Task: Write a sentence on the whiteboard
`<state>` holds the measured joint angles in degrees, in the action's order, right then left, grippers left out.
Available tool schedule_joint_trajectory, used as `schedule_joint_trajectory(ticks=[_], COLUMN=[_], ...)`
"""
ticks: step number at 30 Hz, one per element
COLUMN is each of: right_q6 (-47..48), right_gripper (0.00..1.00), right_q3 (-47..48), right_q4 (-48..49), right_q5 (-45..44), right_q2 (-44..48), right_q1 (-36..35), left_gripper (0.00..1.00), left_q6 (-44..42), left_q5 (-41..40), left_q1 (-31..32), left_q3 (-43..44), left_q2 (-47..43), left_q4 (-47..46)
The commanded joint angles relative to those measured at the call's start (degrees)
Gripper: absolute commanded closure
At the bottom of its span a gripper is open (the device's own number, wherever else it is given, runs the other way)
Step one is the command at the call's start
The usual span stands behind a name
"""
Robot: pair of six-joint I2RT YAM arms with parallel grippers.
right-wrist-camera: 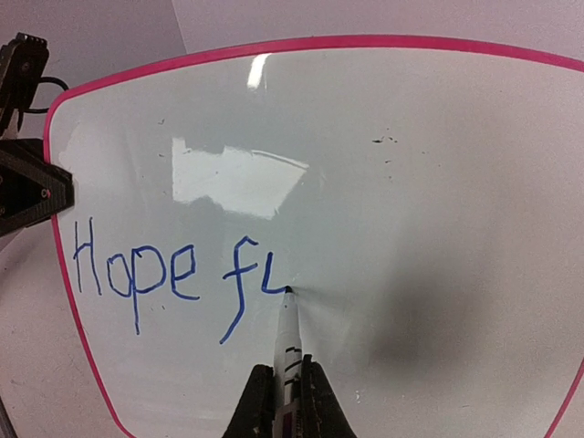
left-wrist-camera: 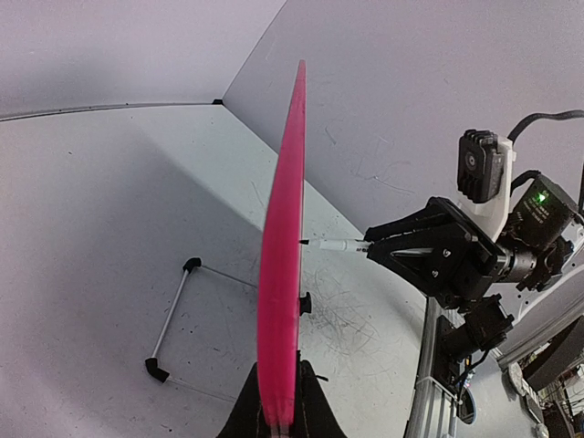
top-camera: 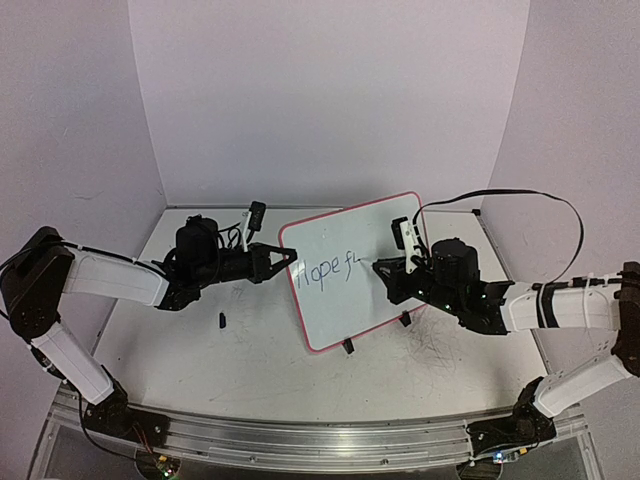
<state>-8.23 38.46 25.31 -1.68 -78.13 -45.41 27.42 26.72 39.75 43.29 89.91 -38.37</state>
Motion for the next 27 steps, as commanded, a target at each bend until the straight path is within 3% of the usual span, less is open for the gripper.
schedule_joint_trajectory(ticks=[1, 27], right_q6=[-0.26, 0.06], right_gripper=[1.00, 1.00], right_q3=[0.38, 1.81], right_q4=[1.96, 4.92], right_q5=[-2.87, 1.20], right_q2=[0.30, -2.88], right_q1=[0.33, 0.32], left_gripper=[1.00, 1.00], left_q6=[-5.01, -5.27], left_q5=[-2.29, -1.93], left_q1=[-0.11, -0.11], left_q3=[-0.18, 0.55], left_q2=[-1.11, -0.42], left_q4=[1.43, 1.53])
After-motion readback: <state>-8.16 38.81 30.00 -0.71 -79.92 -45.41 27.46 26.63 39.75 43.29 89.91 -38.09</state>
